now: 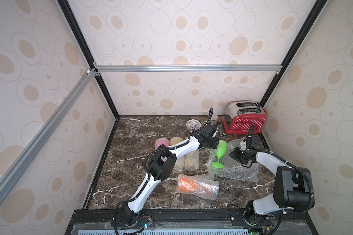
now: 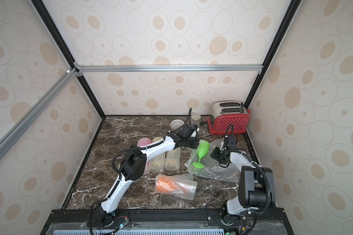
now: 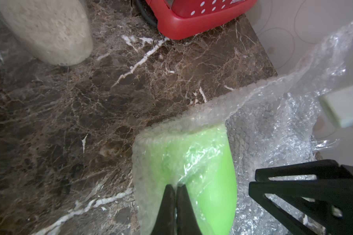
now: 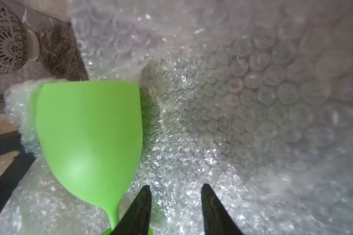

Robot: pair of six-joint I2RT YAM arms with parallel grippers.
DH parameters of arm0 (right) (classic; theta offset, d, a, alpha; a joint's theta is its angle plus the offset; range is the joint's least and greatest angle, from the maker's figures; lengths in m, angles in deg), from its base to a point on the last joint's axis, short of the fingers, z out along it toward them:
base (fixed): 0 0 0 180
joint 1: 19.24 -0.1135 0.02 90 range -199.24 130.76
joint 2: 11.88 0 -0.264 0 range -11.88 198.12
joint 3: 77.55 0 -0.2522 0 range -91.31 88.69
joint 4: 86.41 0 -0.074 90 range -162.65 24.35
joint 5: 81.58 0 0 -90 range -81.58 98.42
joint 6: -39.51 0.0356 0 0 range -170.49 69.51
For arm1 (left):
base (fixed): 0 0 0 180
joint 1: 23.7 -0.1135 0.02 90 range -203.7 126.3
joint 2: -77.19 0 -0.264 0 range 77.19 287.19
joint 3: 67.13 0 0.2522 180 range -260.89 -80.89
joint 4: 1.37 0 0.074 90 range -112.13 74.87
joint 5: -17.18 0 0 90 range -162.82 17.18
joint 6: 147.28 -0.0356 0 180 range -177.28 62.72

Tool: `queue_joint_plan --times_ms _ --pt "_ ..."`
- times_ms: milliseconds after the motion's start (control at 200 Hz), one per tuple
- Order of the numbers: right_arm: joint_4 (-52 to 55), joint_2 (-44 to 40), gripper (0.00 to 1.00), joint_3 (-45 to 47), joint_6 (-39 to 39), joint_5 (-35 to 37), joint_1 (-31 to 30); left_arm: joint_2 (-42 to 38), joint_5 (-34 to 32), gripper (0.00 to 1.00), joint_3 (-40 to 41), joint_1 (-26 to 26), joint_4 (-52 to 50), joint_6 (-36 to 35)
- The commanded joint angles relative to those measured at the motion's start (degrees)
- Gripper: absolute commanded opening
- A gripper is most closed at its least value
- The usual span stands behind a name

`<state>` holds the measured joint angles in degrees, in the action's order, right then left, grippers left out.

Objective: Unpack wine glasses from bubble wrap
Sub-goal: Unwrap the bubble wrap at the center of the board.

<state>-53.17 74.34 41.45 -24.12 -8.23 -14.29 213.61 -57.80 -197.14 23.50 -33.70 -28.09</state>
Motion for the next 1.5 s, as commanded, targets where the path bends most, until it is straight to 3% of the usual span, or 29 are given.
queue_joint_plan --times_ms 0,275,560,1000,1496 --pt "0.9 2.6 0.43 -0.4 -0.7 3.0 0.3 -3.2 0.6 0.02 2.7 -0.7 1.7 1.8" --pt "1.7 6.2 0.42 0.0 -0.6 4.7 2.8 -6.5 -0.6 0.00 9.2 -2.3 4.5 2.9" --pt "2.6 4.0 0.40 3.5 0.5 6.0 7.5 -8.7 -2.0 0.00 13.8 -3.9 6.0 3.7" --pt "3.0 -2.2 0.39 7.9 3.9 10.3 9.5 -9.6 -2.8 0.00 17.4 -5.5 7.0 4.9" --pt "8.6 -10.0 0.41 1.3 -3.2 0.4 8.6 -4.9 4.8 0.00 12.9 -5.1 10.8 6.2"
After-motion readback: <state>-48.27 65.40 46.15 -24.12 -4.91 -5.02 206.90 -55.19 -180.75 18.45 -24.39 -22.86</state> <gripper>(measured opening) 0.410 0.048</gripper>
